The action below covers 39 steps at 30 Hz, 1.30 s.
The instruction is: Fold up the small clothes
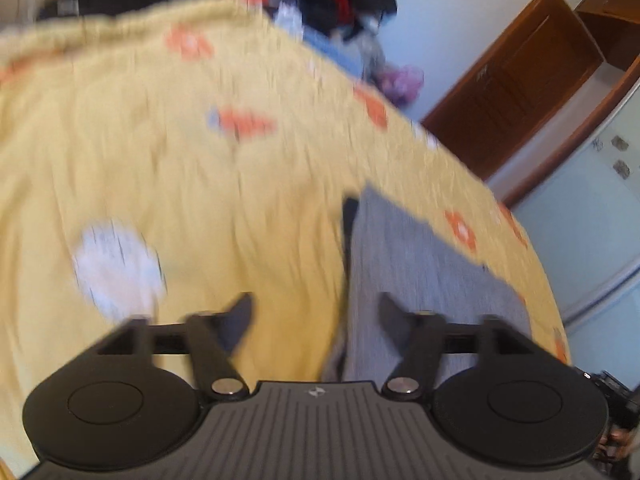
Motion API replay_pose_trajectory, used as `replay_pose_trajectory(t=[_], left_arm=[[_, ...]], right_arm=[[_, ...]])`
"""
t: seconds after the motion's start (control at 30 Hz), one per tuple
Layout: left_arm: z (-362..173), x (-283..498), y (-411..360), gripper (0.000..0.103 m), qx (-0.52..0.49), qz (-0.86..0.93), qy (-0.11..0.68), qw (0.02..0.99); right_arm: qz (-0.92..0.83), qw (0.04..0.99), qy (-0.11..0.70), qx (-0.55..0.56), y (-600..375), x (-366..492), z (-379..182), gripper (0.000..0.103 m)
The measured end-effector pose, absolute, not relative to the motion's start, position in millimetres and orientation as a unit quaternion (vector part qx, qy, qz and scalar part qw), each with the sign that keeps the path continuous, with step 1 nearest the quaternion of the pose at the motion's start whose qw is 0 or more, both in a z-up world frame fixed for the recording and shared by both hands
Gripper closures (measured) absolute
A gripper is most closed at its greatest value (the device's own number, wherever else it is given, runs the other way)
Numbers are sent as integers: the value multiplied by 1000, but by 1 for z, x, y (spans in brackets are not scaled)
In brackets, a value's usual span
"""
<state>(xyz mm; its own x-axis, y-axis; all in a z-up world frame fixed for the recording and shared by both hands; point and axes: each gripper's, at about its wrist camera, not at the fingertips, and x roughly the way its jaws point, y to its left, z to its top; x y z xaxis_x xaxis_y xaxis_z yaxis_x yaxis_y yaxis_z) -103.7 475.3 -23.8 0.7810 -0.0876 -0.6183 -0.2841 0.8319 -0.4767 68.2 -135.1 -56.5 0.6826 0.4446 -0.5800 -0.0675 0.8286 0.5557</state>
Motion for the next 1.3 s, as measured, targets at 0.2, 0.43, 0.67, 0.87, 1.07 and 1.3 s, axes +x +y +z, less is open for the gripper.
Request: replay_pose_trajectory(t=[0.2, 0.43, 0.67, 0.87, 1.07, 1.3], left_arm=[[-29, 21, 476, 19, -228, 41, 321, 918], [-78, 122, 440, 19, -192, -10, 388, 901], [-83, 150, 432, 24, -158, -39, 401, 901], [-86, 159, 430, 93, -139, -51, 396, 906], [-72, 146, 430, 98, -136, -59, 362, 920], [-68, 145, 467, 98, -192, -13, 343, 919]], right_arm=[[180, 894, 361, 195, -105, 166, -55, 45], [188, 890, 400, 111, -50, 235, -76, 48], [214, 874, 434, 51, -18, 254, -93, 79], [221, 886, 403, 58, -20, 248, -86, 89], [225, 894, 371, 111, -39, 243, -70, 90], [201, 885, 379, 178, -44, 266, -85, 90]])
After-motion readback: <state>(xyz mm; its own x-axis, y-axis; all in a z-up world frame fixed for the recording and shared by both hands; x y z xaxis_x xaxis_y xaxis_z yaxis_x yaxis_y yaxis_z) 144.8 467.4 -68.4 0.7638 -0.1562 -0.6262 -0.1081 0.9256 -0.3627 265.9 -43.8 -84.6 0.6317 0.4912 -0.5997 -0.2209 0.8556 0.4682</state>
